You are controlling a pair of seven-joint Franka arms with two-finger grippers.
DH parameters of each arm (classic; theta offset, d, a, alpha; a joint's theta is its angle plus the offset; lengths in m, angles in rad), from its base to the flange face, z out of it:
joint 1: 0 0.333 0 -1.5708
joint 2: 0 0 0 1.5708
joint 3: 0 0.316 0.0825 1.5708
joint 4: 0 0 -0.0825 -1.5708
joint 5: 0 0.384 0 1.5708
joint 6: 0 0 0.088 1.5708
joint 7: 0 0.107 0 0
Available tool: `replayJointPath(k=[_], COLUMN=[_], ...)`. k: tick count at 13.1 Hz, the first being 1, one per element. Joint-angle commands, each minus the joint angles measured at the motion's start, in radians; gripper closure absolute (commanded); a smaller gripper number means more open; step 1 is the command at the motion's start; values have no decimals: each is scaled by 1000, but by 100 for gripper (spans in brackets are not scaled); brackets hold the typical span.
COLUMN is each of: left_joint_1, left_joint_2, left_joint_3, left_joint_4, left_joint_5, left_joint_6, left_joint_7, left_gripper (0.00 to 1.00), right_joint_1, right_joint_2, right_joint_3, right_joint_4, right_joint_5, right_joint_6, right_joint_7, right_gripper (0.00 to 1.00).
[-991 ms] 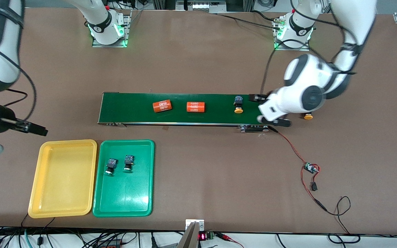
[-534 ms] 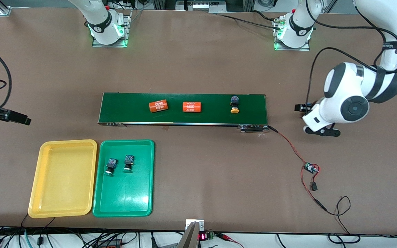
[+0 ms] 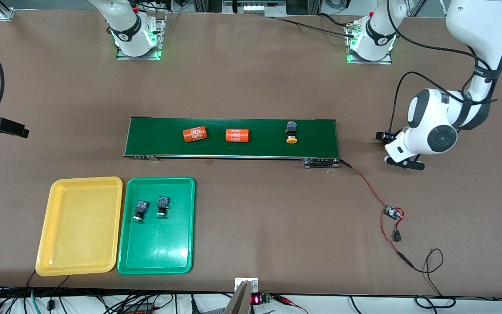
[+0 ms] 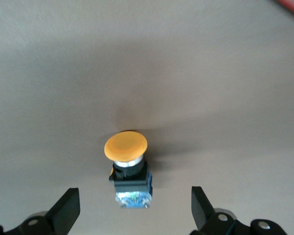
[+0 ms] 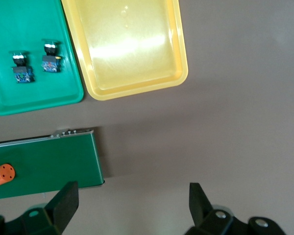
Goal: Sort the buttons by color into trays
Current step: 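Grasp the second yellow-capped button with the left gripper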
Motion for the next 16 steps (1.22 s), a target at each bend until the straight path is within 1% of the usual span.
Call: replayJointPath(k=[1,2,4,5,6,7,9,10,11,12,13,14,15,16], left_joint_1=[3,3,3,4,4,12,14,14,12,8,3,1,0,-2], left_joint_2=[-36,-33,-24,-22,-22,-22,-28,-42,-57,-61,-62,-62,-62,-62], left_joint_3=[30,38,38,38,38,36,36,35,29,19,1,-34,-86,-137], left_joint_4=[-120,-134,-154,-163,-164,-164,-154,-147,-122,-69,-5,58,118,158], left_joint_5=[18,18,16,16,16,16,16,16,15,12,7,4,3,-13], left_joint_6=[137,159,199,207,207,207,195,187,146,64,-31,-119,-191,-234], left_joint_7=[21,21,20,20,20,20,20,17,14,15,15,15,12,5], left_gripper=[0,0,1,10,28,51,76,83,86,86,86,86,86,86], right_joint_1=[0,12,63,118,168,178,170,167,167,173,175,175,175,176], right_joint_2=[-45,-44,-51,-67,-68,-76,-116,-148,-189,-214,-217,-217,-219,-220], right_joint_3=[19,11,-46,-96,-145,-158,-161,-164,-164,-162,-161,-161,-161,-159], right_joint_4=[-61,-61,-73,-87,-87,-98,-164,-216,-272,-305,-310,-310,-310,-310], right_joint_5=[-6,-3,4,16,19,22,21,19,13,8,7,5,5,5], right_joint_6=[3,0,-6,-5,-3,4,41,73,110,127,129,129,124,118], right_joint_7=[-1,-1,-5,-13,-19,-36,-71,-71,-73,-73,-74,-77,-77,-77], right_gripper=[0,0,0,0,0,0,0,0,0,0,0,0,0,0])
